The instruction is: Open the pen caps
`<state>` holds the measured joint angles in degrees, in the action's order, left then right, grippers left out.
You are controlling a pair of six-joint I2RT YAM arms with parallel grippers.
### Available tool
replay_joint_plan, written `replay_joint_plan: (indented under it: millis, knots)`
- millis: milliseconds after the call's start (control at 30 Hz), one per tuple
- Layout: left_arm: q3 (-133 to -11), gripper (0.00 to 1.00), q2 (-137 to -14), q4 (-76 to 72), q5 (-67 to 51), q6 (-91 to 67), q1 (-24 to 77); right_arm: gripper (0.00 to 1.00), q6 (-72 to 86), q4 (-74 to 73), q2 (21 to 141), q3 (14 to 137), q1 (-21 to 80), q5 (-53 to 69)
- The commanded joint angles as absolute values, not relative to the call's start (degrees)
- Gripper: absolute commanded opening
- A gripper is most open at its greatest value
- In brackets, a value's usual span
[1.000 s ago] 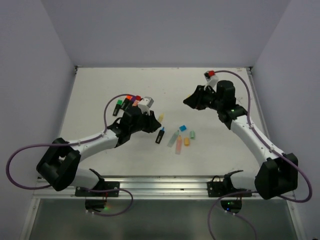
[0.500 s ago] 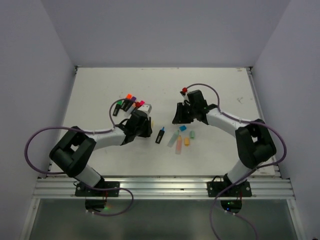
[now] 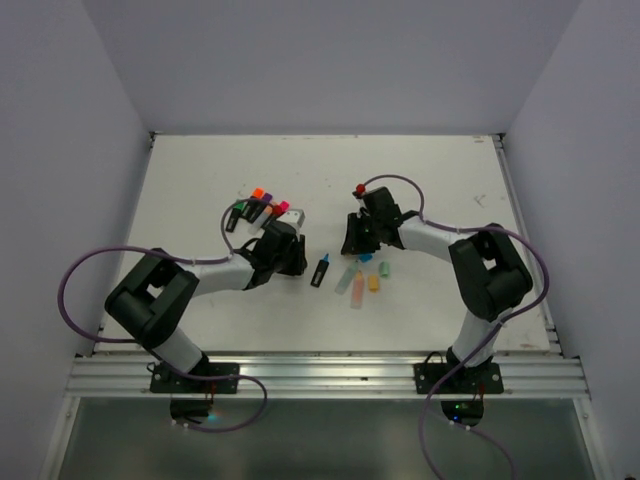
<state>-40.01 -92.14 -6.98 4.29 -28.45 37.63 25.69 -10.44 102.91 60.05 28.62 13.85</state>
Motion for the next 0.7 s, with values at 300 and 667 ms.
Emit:
replay_joint_plan:
  millis: [300, 667]
  knots:
    - [-39.55, 0.6, -92.29, -9.05, 5.36, -29.09, 37.62, 0.27, 26.02, -7.12, 103.97, 61.44, 29.18, 10.72]
    - [-41.39, 0.84, -88.42, -3.87, 11.16, -28.13, 37.53, 0.52, 25.49, -7.56, 103.89, 60.82, 29.18, 9.05]
